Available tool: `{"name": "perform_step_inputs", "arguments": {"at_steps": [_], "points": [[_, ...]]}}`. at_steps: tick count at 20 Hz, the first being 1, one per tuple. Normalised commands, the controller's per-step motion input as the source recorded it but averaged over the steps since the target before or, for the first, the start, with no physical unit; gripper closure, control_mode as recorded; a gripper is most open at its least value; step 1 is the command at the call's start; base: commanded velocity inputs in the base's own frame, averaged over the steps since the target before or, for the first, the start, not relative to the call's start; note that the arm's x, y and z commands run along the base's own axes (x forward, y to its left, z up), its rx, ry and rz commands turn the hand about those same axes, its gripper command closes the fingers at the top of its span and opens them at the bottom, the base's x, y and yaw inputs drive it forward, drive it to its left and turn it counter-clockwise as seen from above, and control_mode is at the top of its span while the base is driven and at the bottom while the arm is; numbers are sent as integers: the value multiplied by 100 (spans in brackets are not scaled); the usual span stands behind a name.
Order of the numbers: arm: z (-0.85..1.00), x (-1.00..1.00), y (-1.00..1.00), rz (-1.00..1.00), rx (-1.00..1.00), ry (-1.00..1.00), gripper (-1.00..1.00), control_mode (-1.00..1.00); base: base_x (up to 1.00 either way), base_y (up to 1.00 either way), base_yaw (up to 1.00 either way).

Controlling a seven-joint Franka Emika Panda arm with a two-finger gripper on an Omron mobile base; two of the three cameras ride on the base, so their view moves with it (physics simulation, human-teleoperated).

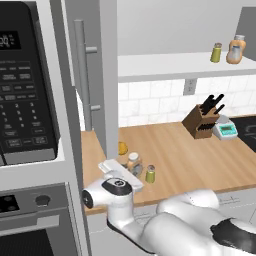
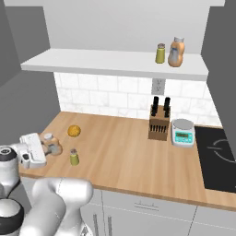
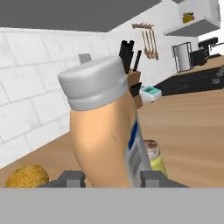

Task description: Put the shaker and condiment bottle from the counter next to their counterparts in the cabinet.

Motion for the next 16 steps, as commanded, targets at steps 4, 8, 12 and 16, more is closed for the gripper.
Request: {"name": "perform_step_inputs", "arguments": {"at_steps": [4,8,12,16], "points": [[78,-51,-9,9,1,-9,100,-100,0,0,0],[79,-24,-26,4,0,4,100,-100,0,0,0],[90,-5,-36,0,0,2,100,-100,0,0,0],[88,-35,-51,0,0,5,100,-100,0,0,0]]}}
